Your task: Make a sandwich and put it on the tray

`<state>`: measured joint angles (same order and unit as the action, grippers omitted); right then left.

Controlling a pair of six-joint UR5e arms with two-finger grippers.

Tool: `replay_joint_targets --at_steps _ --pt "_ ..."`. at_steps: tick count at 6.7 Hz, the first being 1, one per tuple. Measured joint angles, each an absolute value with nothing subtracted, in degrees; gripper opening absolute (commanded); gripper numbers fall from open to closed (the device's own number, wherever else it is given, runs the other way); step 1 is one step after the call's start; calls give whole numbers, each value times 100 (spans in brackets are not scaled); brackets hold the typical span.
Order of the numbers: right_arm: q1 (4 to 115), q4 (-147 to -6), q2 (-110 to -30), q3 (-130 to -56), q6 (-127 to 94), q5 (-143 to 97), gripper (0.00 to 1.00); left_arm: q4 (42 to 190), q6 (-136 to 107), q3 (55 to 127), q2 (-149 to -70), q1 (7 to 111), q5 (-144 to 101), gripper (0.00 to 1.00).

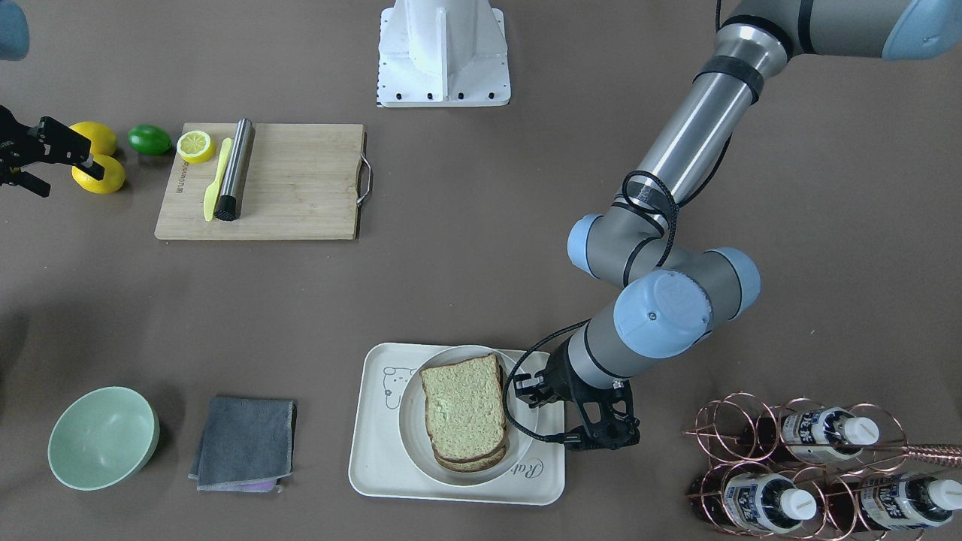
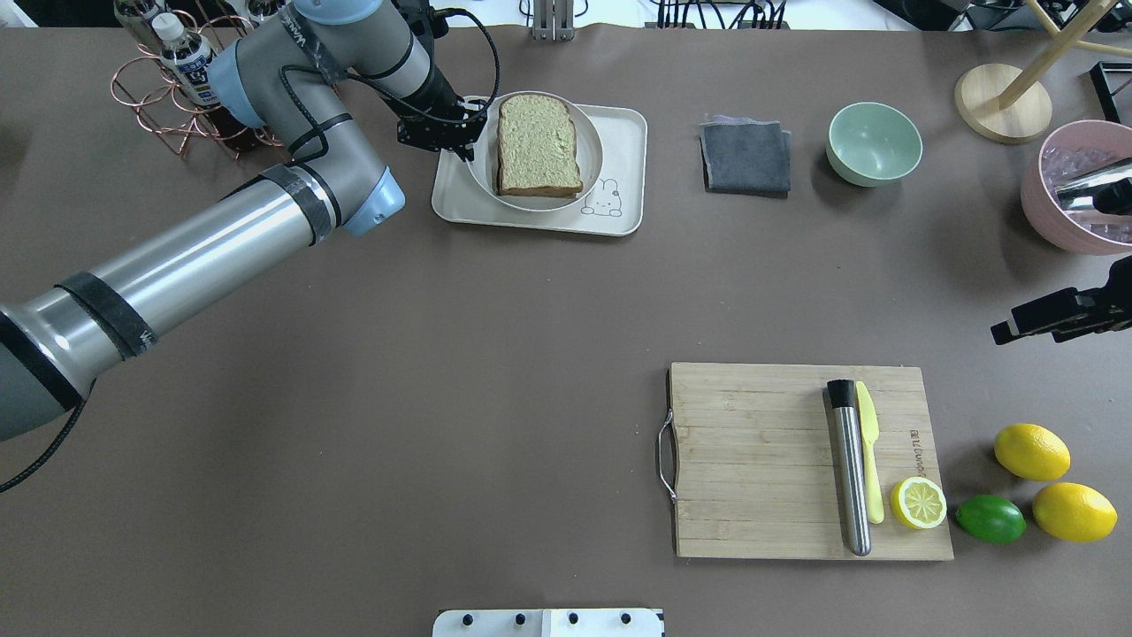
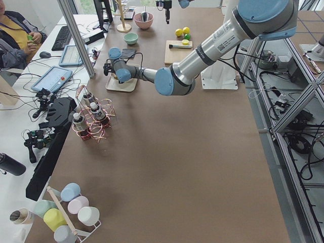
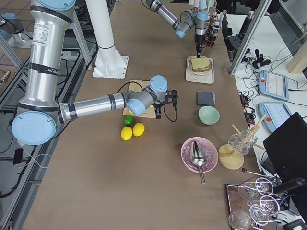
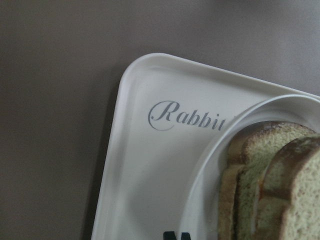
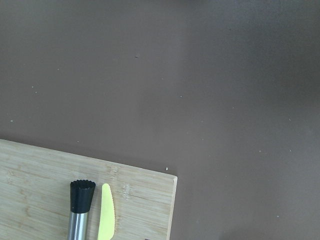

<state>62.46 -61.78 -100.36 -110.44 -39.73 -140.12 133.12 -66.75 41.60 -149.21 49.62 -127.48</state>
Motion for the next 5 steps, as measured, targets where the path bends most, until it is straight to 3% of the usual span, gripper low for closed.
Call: replay_joint_targets --at_steps 1,2,3,5 --pt "6248 -6177 -10036 -11047 -3973 -14016 100 13323 -6673 4154 -14923 4952 -12718 14" --pt "6249 -6175 -10037 -11046 -3972 -14026 100 13329 -6674 4151 -14923 4939 -12680 60" --pt "6252 -6177 -10037 -11047 -3973 -14047 100 13334 -6677 4149 -14923 4927 -12660 74" --pt "6257 -6178 -10037 -11054 -3972 -14090 100 13352 -6697 4164 -14919 4915 -12620 76"
